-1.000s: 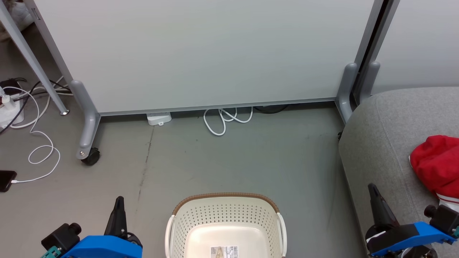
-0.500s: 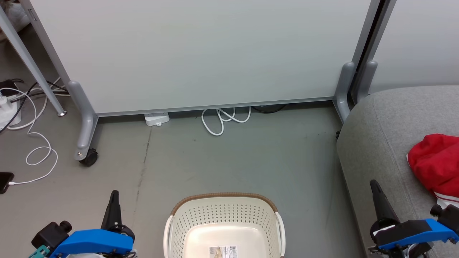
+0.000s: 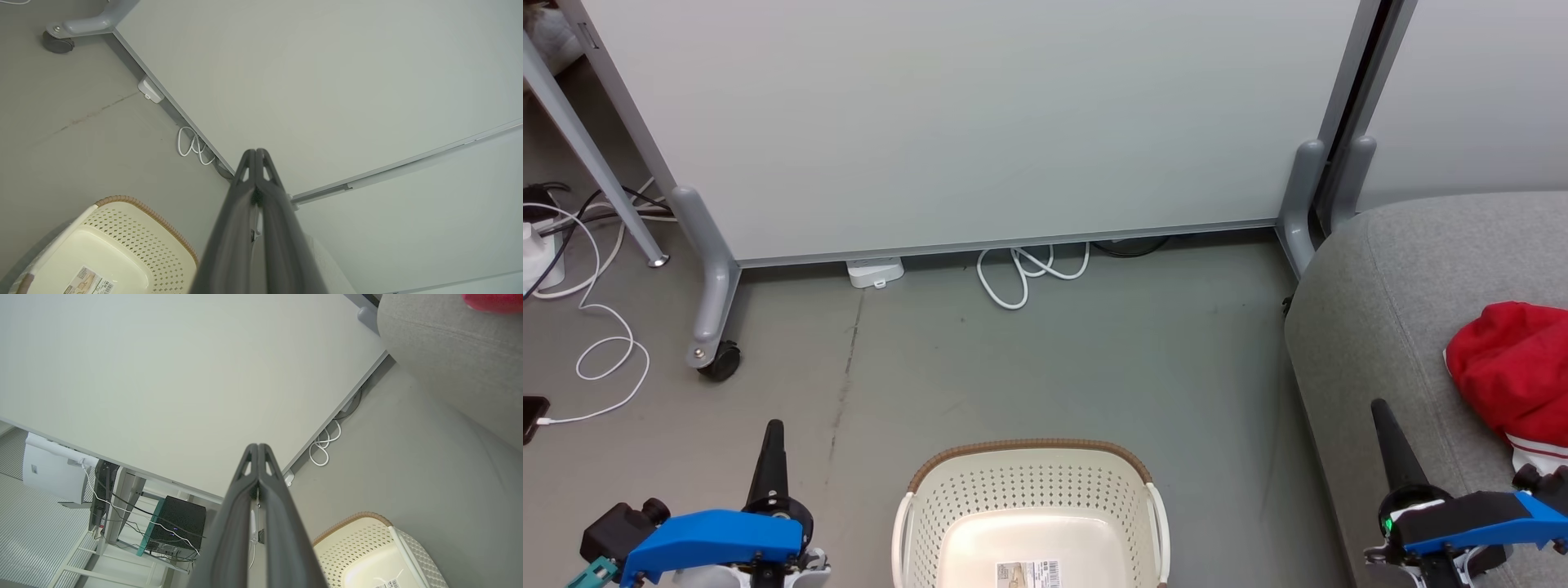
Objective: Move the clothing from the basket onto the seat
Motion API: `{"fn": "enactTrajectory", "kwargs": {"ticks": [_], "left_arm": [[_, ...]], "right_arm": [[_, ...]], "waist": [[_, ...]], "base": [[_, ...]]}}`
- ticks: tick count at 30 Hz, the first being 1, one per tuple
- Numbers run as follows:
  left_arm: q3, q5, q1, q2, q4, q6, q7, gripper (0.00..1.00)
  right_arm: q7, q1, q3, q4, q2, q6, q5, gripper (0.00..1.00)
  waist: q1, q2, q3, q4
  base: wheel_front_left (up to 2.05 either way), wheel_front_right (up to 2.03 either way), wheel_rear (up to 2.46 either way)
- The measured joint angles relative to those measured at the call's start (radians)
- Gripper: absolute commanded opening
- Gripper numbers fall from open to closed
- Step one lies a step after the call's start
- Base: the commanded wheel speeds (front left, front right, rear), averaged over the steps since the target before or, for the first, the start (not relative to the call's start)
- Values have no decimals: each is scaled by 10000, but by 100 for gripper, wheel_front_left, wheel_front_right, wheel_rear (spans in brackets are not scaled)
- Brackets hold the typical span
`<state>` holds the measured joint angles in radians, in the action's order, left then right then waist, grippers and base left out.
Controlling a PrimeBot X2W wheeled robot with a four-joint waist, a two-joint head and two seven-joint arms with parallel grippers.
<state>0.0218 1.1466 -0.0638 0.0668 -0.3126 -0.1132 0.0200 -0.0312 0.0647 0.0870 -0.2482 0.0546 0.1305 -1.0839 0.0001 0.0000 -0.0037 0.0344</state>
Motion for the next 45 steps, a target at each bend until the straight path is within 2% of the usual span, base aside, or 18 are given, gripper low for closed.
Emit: {"fn": "enactTrajectory", "kwargs": {"ticks": [45], "left_arm": [[683, 3432, -295, -119, 694, 88, -993, 0]], "right_arm": [[-617, 366, 205, -48, -21, 0, -3893, 0]], "waist": [[0, 0, 19, -239]], "base": [[0, 0, 0]]}}
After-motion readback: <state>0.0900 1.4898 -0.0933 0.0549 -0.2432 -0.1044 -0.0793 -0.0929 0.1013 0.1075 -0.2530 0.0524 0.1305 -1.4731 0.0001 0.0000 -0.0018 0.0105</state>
